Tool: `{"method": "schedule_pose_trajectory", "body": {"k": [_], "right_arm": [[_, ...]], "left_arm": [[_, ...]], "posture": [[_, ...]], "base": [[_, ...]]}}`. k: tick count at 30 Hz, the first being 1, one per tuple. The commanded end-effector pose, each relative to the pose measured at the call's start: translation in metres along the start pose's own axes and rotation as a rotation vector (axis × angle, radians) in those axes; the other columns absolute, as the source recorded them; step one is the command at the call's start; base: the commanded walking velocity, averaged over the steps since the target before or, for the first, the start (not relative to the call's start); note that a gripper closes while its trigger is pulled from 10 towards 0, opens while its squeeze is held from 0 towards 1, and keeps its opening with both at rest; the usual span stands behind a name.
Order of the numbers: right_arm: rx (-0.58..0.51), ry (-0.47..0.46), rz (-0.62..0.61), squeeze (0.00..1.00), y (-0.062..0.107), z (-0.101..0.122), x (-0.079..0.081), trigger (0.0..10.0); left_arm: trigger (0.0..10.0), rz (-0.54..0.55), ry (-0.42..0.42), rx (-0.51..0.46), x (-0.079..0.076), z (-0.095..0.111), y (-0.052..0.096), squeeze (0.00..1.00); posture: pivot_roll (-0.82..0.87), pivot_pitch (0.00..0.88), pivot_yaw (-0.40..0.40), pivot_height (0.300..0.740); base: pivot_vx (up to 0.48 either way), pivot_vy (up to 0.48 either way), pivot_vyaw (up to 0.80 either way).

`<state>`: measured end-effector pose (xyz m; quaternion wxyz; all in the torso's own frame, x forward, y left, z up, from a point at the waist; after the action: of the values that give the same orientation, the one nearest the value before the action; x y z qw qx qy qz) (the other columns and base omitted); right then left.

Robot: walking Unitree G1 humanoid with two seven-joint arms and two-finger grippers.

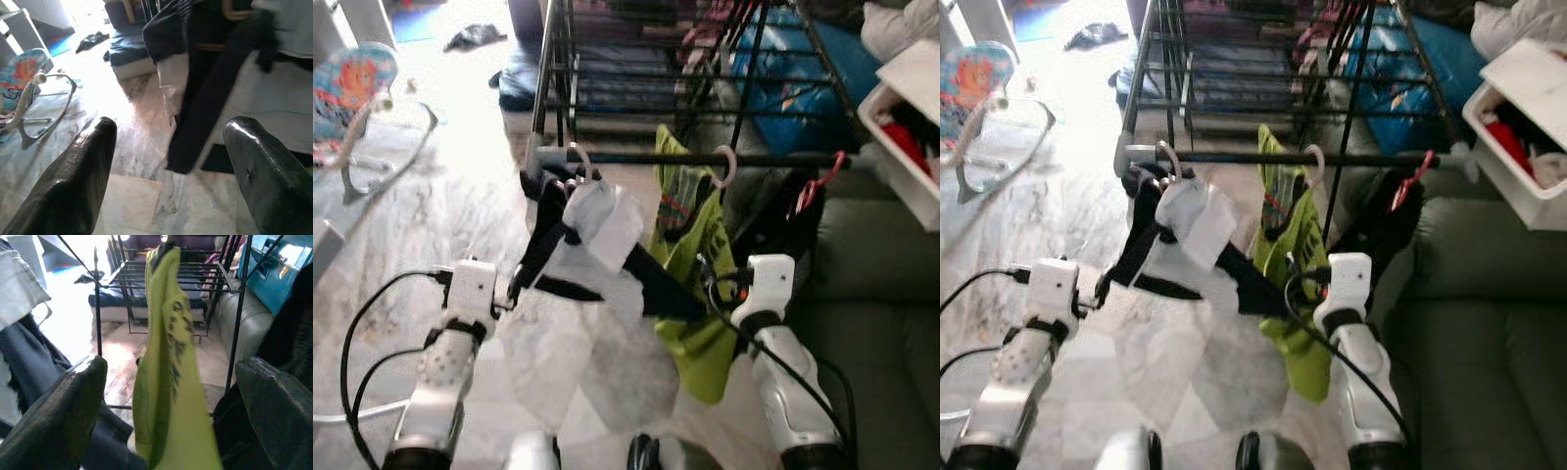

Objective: Hang hanger

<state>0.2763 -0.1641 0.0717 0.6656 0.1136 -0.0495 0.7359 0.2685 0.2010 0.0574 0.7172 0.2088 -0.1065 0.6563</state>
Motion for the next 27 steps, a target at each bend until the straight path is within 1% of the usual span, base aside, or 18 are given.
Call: {"method": "schedule_pose_trajectory", "body": {"k": [1, 2, 6, 7, 10, 12, 13, 14, 17, 18, 22, 25, 27], "right_arm": [[-0.020, 0.009, -0.007, 0.20, 0.001, 0.005, -0.002, 10.0], [-0.022, 0.011, -0.005, 0.00, 0.001, 0.006, -0.002, 10.0], [-0.018, 0.013, 0.001, 0.00, -0.001, 0.001, -0.002, 10.0], [-0.025, 0.008, -0.002, 0.00, -0.004, 0.002, -0.001, 10.0], [-0.049, 0.000, -0.014, 0.00, -0.012, 0.005, 0.001, 10.0], [-0.069, -0.014, -0.039, 0.00, -0.018, 0.007, 0.000, 10.0], [-0.078, -0.019, -0.050, 0.00, -0.019, 0.008, -0.001, 10.0], [-0.089, -0.028, -0.070, 0.00, -0.019, 0.008, -0.002, 10.0], [-0.091, -0.033, -0.087, 0.00, -0.018, 0.005, -0.005, 10.0], [-0.089, -0.029, -0.093, 0.00, -0.016, 0.003, -0.006, 10.0], [-0.070, -0.018, -0.094, 0.00, -0.012, -0.004, -0.010, 10.0], [-0.041, -0.004, -0.060, 0.00, -0.011, -0.008, -0.012, 10.0], [-0.029, 0.001, -0.046, 0.00, -0.011, -0.009, -0.013, 10.0]], "left_arm": [[10.0, -0.010, -0.007, -0.005, 0.000, 0.002, 0.000, 0.00], [10.0, -0.008, -0.008, -0.005, 0.001, 0.002, 0.000, 0.00], [10.0, -0.012, -0.005, 0.006, -0.003, -0.002, -0.004, 0.00], [10.0, -0.016, -0.005, 0.005, -0.004, -0.001, -0.008, 0.00], [10.0, -0.036, -0.020, -0.006, -0.005, 0.003, -0.016, 0.00], [10.0, -0.055, -0.042, -0.016, -0.001, 0.006, -0.025, 0.00], [10.0, -0.061, -0.051, -0.022, 0.000, 0.008, -0.028, 0.00], [10.0, -0.076, -0.070, -0.029, 0.002, 0.010, -0.034, 0.00], [10.0, -0.093, -0.087, -0.032, 0.003, 0.011, -0.039, 0.00], [10.0, -0.104, -0.092, -0.034, 0.002, 0.012, -0.041, 0.00], [10.0, -0.112, -0.093, -0.035, -0.003, 0.011, -0.044, 0.00], [10.0, -0.105, -0.071, -0.029, -0.010, 0.005, -0.039, 0.00], [10.0, -0.095, -0.062, -0.024, -0.012, 0.002, -0.036, 0.00]], "posture": [[0.00, 0.046, -0.056, 0.740], [0.00, 0.046, -0.056, 0.740], [0.00, 0.013, -0.053, 0.740], [0.00, 0.000, -0.045, 0.740], [0.00, 0.000, -0.020, 0.740], [-0.01, 0.000, 0.019, 0.740], [-0.01, 0.000, 0.019, 0.740], [-0.02, 0.000, 0.036, 0.740], [-0.03, 0.000, 0.057, 0.740], [-0.04, 0.000, 0.065, 0.740], [-0.04, 0.000, 0.058, 0.740], [-0.03, 0.000, 0.028, 0.740], [-0.02, 0.000, 0.015, 0.740]], "base": [[-0.262, 0.000, 0.00], [-0.259, 0.000, 0.00], [-0.258, 0.000, 0.00], [-0.255, 0.000, 0.00], [-0.252, 0.000, 0.00], [-0.253, 0.000, 0.00], [-0.255, 0.000, 0.00], [-0.255, 0.000, 0.00], [-0.255, 0.000, 0.00], [-0.255, 0.000, 0.00], [-0.255, 0.000, 0.00], [-0.252, 0.000, 0.00], [-0.244, 0.000, 0.00]]}}
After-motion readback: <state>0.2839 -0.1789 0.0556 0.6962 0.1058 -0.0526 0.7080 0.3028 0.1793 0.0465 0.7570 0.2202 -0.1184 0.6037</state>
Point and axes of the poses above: a point about 5 cm out from each wrist's last joint towards the gripper, its own y axis pointing back from the gripper into the wrist, its own z axis along the axis of the wrist's last joint, x = y × z, the point moved 1 cm from there along -y, pointing out of the wrist towards the gripper, and after that the axes turned 12 degrees about -y, right-handed, at the moved point
